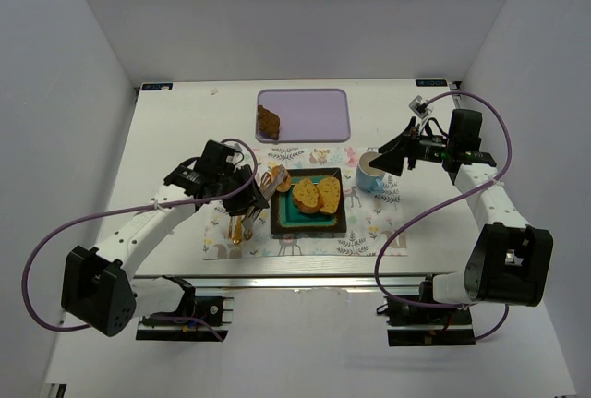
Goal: Place the bread
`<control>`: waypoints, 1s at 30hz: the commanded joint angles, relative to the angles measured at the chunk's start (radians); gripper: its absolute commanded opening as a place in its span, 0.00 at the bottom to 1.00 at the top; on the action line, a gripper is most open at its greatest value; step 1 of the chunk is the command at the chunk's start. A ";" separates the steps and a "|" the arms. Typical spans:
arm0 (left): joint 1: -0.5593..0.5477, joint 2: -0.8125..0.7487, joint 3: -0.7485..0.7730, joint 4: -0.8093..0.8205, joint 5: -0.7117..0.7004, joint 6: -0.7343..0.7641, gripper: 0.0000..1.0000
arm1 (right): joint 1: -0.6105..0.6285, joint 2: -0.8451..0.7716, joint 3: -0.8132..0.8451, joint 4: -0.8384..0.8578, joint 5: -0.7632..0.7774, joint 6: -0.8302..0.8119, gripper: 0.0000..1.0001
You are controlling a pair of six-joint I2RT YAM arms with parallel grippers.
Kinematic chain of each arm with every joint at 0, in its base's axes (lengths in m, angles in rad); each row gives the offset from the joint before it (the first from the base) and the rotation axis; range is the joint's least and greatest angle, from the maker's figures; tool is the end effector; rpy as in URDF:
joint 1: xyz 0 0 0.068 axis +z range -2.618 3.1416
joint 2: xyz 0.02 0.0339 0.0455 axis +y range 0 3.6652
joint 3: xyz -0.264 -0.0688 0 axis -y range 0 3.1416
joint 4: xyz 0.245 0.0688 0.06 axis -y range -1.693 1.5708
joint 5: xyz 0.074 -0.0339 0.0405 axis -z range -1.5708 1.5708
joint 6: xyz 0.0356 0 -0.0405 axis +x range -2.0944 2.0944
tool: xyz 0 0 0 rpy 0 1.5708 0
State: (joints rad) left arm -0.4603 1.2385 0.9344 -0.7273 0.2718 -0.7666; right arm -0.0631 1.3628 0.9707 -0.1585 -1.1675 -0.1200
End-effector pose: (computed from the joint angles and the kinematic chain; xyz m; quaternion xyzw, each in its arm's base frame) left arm 0.2119 -0.1157 0.2540 -0.1100 0.9493 -0.2587 0.1407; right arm 0.2913 0.0144 0.2876 -0.2897 0.7202 0.4417 0.4497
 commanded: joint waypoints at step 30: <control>0.363 -0.111 0.215 -0.192 -0.237 0.200 0.00 | 0.003 -0.018 0.016 0.013 -0.040 -0.013 0.89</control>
State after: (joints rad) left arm -0.2375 1.1591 1.1229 -0.9306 0.0925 -0.6666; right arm -0.0631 1.3628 0.9707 -0.1577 -1.1797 -0.1200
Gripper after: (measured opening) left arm 0.160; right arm 0.895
